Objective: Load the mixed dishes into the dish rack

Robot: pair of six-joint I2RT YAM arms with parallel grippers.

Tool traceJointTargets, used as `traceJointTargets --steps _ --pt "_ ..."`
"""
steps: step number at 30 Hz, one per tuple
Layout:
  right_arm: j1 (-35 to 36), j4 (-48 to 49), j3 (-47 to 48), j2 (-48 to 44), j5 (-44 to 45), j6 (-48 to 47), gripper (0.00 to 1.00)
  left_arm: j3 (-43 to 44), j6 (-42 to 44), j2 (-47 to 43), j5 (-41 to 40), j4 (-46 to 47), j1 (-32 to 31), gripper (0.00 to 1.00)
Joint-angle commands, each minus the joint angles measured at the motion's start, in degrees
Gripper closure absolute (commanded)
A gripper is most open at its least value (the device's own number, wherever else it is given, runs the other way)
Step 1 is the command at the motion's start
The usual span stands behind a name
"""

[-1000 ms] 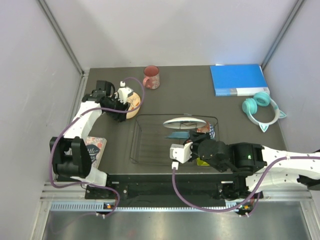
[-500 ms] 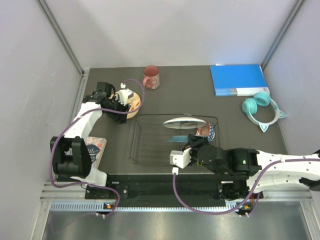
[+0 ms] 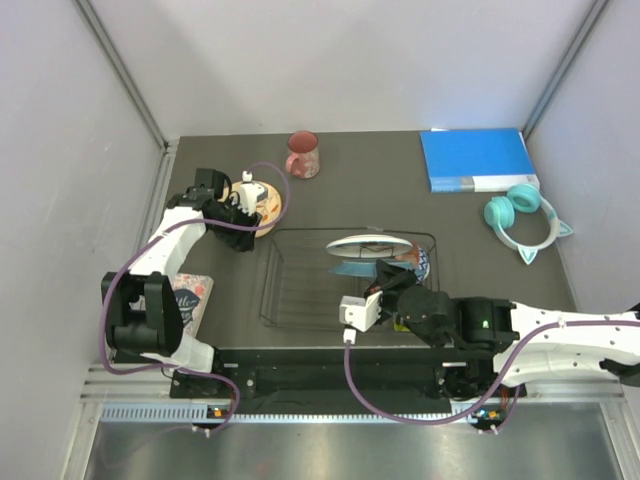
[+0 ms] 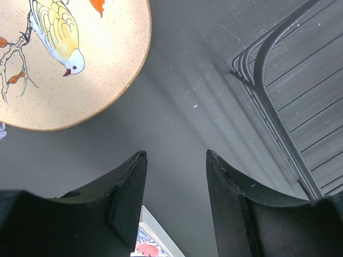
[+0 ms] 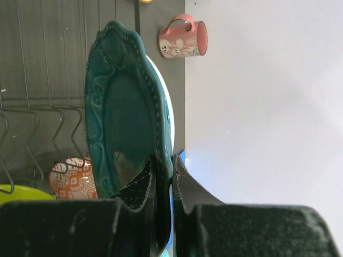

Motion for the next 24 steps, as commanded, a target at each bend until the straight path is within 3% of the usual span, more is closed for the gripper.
traceJointTargets --steps 1,11,24 --pt "-1.5 10.5 0.3 -2.6 2.3 -3.0 1.00 -0.2 -0.3 -1.7 1.0 1.3 0.3 0.47" --pt "-3.6 11.8 -3.6 -3.7 0.2 -1.6 1.00 -0.3 -0.2 -1.5 1.1 1.3 0.3 0.47" --pt "-12.1 14.9 -8.9 -4.1 -7.5 -1.5 1.00 0.4 -0.2 -1.0 1.6 1.4 0.6 0.47"
